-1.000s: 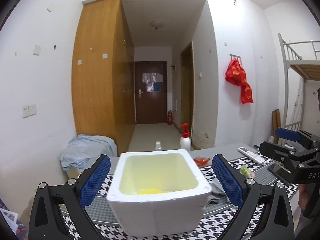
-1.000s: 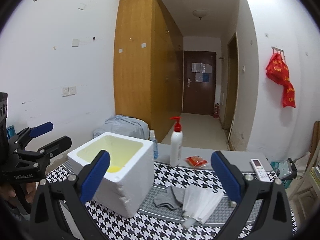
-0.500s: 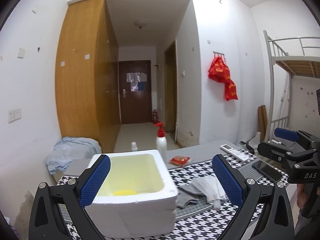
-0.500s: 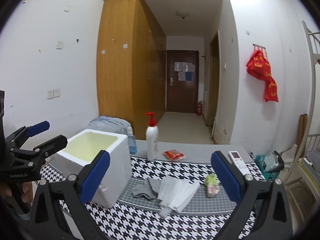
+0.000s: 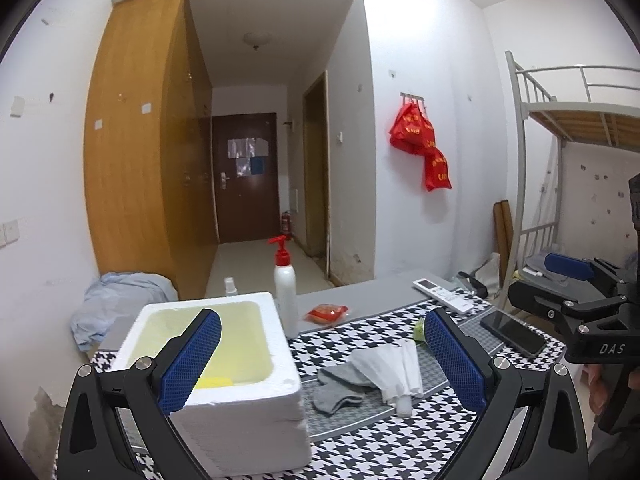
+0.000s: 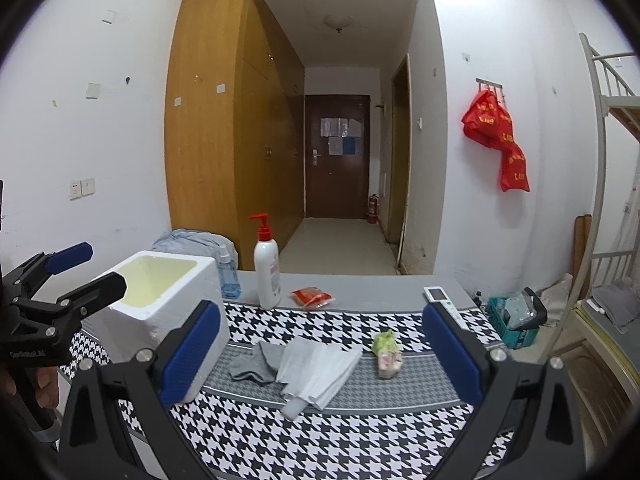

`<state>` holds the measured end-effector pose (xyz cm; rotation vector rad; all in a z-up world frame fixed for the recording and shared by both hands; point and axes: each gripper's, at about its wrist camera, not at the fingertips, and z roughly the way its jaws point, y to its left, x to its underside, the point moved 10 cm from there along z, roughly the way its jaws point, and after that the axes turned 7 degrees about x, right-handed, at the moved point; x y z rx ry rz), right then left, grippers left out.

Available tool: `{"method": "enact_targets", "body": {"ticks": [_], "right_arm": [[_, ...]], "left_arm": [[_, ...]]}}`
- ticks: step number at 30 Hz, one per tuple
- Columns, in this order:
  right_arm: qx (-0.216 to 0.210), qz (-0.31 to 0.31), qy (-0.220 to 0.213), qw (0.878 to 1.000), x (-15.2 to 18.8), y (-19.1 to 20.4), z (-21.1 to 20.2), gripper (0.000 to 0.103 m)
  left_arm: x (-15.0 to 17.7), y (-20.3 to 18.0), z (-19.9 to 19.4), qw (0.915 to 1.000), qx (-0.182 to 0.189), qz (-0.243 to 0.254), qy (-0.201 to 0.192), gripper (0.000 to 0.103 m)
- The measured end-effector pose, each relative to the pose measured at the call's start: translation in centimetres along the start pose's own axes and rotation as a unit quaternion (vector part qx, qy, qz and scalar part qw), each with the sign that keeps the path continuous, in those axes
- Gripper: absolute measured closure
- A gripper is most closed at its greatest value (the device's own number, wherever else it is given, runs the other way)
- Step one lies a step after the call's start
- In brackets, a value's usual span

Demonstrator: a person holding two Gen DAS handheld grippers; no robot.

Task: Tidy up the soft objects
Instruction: 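Move both tools toward the white masks and grey sock on the runner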

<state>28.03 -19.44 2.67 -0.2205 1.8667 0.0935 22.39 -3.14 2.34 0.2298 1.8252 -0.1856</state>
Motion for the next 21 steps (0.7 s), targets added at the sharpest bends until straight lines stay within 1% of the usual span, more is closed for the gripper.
{"method": "enact_targets", "body": {"ticks": [13,21], "right_arm": [[0.019,-0.001,0.018,1.000,1.2,-2.0,1.0,0.001],[0.022,0.005,0.032,0.999,2.1,-3.5,2.1,0.001]], "left_arm": [[1.3,-2.0,2.2,0.9995,0.022,-0.006,0.022,0.001],[2.3,-3.4,3.6,0.9987,0.034,-0.003,0.038,0.001]]}}
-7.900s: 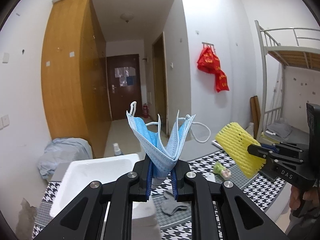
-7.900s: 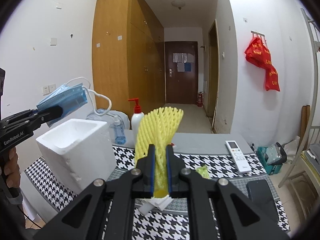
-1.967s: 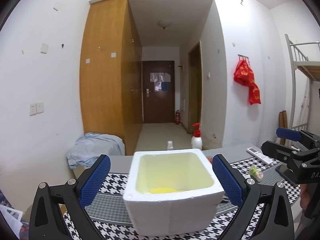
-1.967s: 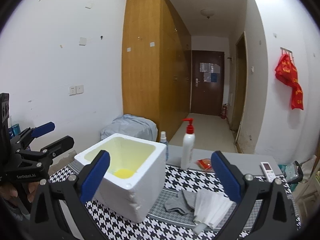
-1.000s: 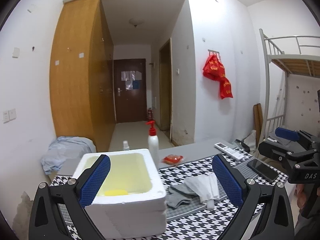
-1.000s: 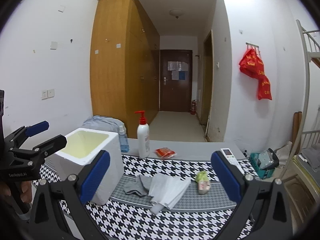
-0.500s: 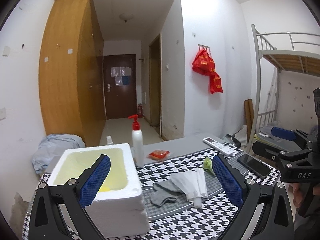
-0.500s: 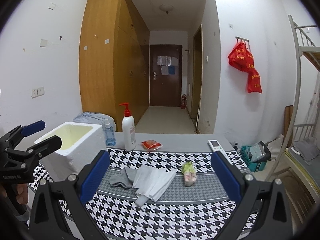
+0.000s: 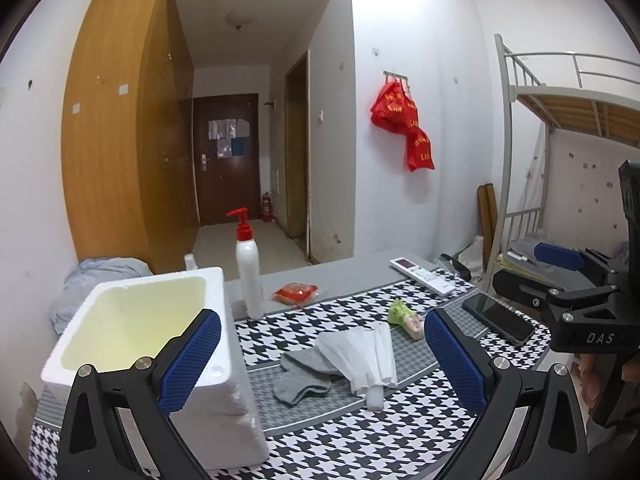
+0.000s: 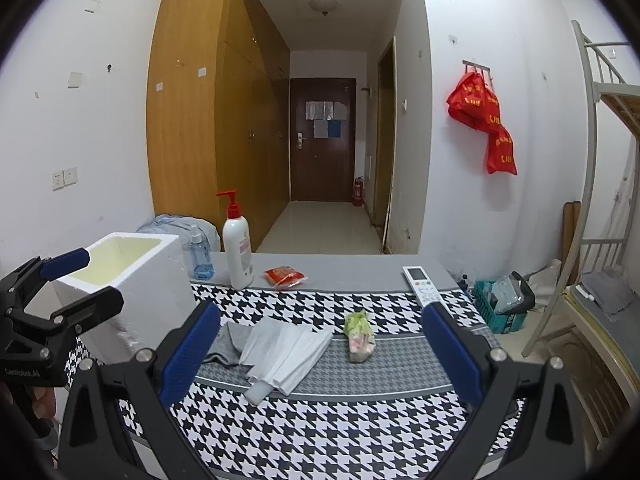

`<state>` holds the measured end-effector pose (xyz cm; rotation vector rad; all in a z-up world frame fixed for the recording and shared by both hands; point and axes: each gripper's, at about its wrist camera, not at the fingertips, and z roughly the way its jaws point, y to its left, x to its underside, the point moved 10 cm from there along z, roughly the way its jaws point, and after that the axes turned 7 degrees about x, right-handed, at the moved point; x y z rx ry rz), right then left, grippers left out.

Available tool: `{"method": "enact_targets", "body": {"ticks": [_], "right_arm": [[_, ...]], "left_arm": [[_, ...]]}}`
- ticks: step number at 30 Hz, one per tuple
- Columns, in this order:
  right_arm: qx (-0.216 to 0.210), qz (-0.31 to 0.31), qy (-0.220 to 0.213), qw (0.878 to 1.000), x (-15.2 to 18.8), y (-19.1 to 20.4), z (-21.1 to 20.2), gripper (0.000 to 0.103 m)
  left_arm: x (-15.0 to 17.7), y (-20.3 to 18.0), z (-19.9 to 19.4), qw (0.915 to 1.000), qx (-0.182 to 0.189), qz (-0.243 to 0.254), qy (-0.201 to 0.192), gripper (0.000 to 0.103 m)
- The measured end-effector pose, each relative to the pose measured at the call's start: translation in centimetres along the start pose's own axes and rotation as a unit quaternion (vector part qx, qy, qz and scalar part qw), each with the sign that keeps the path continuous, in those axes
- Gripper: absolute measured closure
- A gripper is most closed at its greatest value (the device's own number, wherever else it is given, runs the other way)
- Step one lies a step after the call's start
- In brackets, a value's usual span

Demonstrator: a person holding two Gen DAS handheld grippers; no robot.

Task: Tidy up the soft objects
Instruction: 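Move both tools toward the white masks and grey sock on the runner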

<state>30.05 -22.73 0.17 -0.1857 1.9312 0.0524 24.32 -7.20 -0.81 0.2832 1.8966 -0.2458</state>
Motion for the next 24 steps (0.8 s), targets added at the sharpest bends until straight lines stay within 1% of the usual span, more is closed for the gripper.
{"method": "enact_targets", "body": {"ticks": [5,7,13,17,21,24], "right_arm": [[0.000,0.003,0.011,1.000,0.6,-0.7,0.9,0.001],[-0.002,0.003,0.015,1.000,0.8,-0.9,1.3,0.001],[-0.004,0.002,0.034,0.999,1.5,-1.3,2.6,0.001],[-0.004,-0.003,0.049,0.999,2.2,-1.5,3.6,0.001],[-0.010,-0.003,0.059,0.998,2.6,-1.8,4.3,0.001],[-0.012,-0.008,0.069,0.998,3.0,-2.0,5.1,0.001]], "left_arm": [[0.6,-0.4,1.2,0.9999,0.002,0.000,0.011,0.001],[0.8,-0.5,1.6,0.9999,-0.003,0.000,0.014,0.001],[1.6,-0.8,3.0,0.9994,-0.001,-0.007,0.033,0.001],[2.2,-0.7,4.1,0.9989,-0.010,-0.016,0.043,0.001],[2.4,-0.5,5.1,0.9986,-0.024,-0.004,0.046,0.001],[2.4,-0.1,5.9,0.9984,-0.029,-0.011,0.047,0.001]]}}
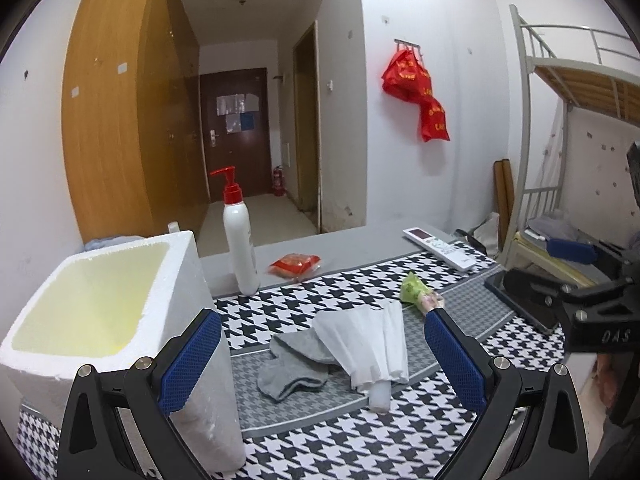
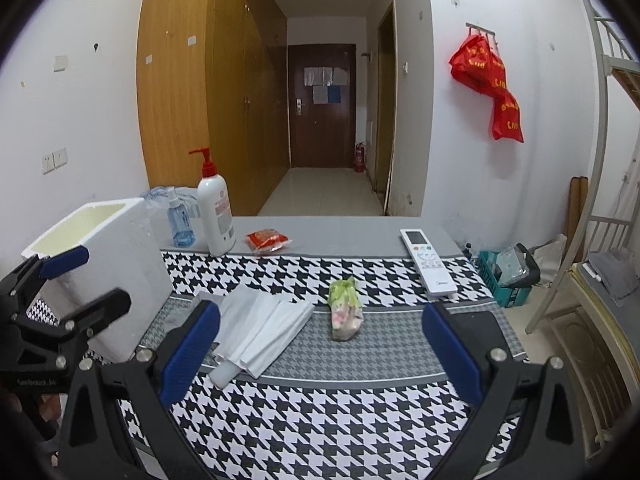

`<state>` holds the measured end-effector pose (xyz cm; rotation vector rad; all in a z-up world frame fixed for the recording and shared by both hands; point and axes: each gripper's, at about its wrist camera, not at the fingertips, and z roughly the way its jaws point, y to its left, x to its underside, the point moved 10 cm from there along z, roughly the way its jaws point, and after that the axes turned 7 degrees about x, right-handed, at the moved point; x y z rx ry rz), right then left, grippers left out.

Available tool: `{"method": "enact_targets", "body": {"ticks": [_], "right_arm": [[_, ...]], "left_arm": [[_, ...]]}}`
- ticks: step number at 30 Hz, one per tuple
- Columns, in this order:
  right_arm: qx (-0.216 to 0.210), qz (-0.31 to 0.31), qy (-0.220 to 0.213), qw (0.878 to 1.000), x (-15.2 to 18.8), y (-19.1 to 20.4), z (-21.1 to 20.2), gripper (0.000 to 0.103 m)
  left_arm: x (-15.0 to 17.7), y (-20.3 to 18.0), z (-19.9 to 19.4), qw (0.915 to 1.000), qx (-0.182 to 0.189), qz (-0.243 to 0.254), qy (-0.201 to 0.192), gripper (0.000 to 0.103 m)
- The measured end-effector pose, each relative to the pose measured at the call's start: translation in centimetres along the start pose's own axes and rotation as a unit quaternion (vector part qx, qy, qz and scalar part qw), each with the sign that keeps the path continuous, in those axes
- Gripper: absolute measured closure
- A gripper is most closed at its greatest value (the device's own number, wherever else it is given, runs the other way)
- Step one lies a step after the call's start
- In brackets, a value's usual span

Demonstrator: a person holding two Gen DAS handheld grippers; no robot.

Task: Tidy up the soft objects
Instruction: 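Move both tools toward the white masks and grey sock on the runner, then close the left tool on the white masks while the right tool grasps the green snack bag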

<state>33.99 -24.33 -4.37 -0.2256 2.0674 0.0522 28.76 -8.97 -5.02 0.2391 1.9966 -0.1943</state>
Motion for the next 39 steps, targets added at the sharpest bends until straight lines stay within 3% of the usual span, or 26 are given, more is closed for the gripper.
{"method": "enact_targets", "body": {"ticks": [6,19,39], "right_arm": [[0.002,0.005,0.014,1.000,0.3,-1.1,1.4,0.001],[0.004,0.013,0.031,0.999,0.9,-2.8,3.2,0.001],[0.012,0.008,0.071,0.997,2.1,-3.9,6.8,0.001]], "left_arm": [[0.1,-0.7,1.0,0.9999,-0.003,0.011,0.003,0.001],[-0.4,-3.5,2.6,0.9992,0.026,0.028,0.014,0.001],[1.8,-4.4,7.9,0.9944,0.058,0.022,0.086,0.001]]}}
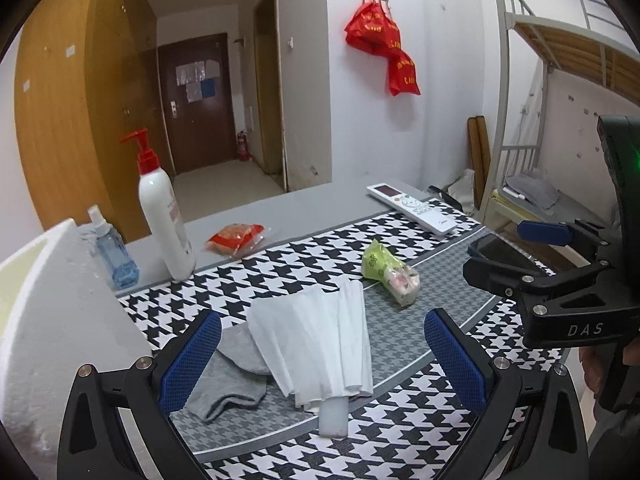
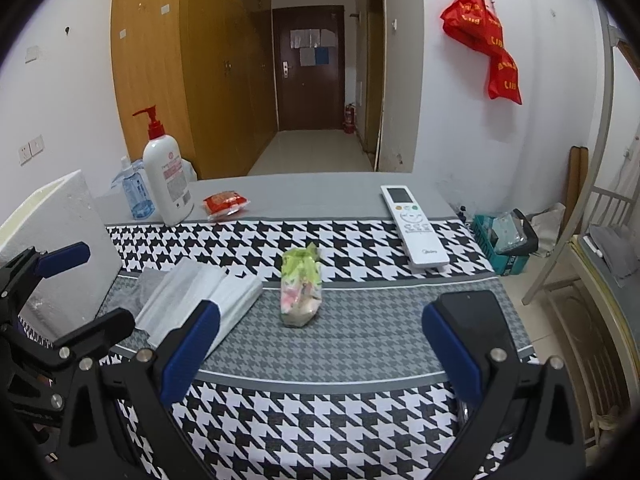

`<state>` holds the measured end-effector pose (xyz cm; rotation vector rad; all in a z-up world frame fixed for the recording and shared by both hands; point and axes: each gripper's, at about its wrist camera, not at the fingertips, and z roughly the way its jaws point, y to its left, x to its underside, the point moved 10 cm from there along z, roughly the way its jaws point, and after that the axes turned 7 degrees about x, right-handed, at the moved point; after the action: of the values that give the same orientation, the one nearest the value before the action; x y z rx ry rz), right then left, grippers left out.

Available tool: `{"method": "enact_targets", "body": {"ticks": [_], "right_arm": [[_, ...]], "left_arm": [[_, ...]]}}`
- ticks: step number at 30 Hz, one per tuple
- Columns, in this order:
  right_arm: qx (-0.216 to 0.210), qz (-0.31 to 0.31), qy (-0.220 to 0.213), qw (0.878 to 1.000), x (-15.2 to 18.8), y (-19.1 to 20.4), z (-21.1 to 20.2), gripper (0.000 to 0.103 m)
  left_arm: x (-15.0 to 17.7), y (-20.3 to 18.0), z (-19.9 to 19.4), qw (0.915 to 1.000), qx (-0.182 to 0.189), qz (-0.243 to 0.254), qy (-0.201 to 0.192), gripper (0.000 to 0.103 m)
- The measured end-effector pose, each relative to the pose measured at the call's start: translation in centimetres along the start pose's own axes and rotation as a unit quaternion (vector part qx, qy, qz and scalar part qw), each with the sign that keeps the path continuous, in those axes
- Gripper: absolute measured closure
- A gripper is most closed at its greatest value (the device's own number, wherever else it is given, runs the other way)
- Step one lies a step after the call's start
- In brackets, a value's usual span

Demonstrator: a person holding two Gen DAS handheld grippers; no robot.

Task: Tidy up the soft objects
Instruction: 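Close the left tool on the white masks while the right tool grasps the green snack bag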

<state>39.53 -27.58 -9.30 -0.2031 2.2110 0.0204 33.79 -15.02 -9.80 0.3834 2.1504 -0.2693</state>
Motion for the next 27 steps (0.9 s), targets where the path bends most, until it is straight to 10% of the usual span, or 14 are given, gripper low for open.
{"method": "enact_targets", "body": {"ticks": [10,27], "right_arm": [[-0.001,-0.002,0.012,1.000,0.0,0.3,1.6,0.001],[0.003,-0.017,0.054,0.998,0.1,0.6,6.1,0.001]], "left_arm": [[0.9,0.7,1.9,0.9995,0.009,-0.022,0.019,0.004],[3.3,1.2,5.9,0.9964,0.014,-0.029,0.078,0.044]]}}
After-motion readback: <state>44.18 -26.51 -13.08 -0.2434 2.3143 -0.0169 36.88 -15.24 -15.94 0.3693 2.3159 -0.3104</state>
